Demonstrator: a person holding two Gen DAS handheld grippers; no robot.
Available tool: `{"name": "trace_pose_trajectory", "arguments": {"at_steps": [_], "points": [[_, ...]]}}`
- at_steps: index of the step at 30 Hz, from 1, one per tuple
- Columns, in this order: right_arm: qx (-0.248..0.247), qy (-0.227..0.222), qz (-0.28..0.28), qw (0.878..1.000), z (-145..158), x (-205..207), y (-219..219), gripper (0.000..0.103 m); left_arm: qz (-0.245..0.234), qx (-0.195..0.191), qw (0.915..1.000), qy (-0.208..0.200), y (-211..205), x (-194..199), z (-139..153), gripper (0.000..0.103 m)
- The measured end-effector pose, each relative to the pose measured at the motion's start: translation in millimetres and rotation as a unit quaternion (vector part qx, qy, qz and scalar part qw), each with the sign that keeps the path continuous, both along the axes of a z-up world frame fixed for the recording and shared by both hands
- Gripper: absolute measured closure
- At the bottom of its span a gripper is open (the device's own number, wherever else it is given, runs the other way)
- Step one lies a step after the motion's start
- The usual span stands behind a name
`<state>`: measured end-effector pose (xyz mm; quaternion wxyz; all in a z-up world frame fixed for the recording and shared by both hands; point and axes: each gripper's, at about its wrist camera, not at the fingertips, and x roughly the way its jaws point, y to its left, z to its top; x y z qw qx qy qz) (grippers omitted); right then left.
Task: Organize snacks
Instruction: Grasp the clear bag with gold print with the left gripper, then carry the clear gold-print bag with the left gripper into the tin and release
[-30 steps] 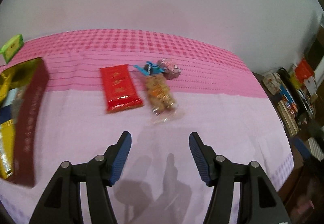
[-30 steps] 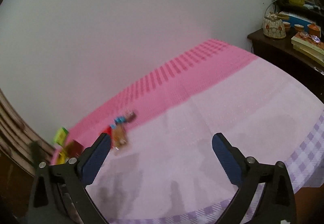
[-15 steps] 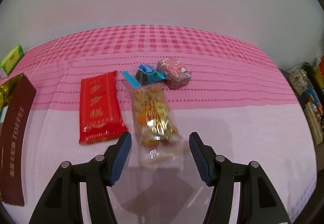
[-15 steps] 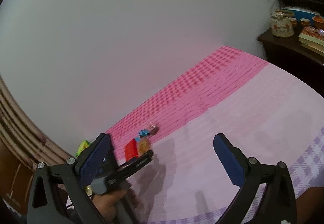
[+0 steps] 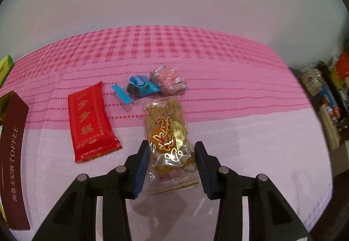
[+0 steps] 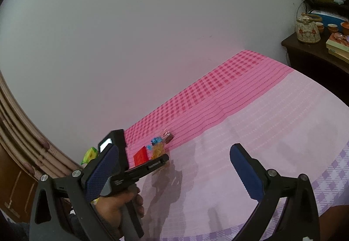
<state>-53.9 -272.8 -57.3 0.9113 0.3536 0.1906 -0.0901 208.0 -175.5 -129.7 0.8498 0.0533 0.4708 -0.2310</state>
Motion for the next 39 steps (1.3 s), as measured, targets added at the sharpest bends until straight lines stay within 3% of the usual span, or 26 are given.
{"name": "trace_pose_trajectory", "arguments": {"at_steps": [6,13,21,29,39], "points": [[-0.005,0.0,-0.001,1.0,0,-1,3,0.001,-0.02,-0.036,0.9991,-0.009,15,-19,29,0.061],[-0.009,-0.003,-0.001,1.0,3,-4,5,0.001,0.003,-0.042,0.9983,-0.041,56,-16,60,0.061],[-0.002,-0.008,-0.002,1.0,2,-6,3,0.001,0.086,-0.02,0.9925,-0.084,143,20,100,0.061],[-0.002,-0.01,0.002,1.0,4,-5,5,0.001,0.18,-0.004,0.9779,-0.106,243,49,125,0.061],[-0.003,0.0,0.014,1.0,1,1,11,0.0,0.243,0.008,0.9658,-0.09,327,50,109,0.061]]}}
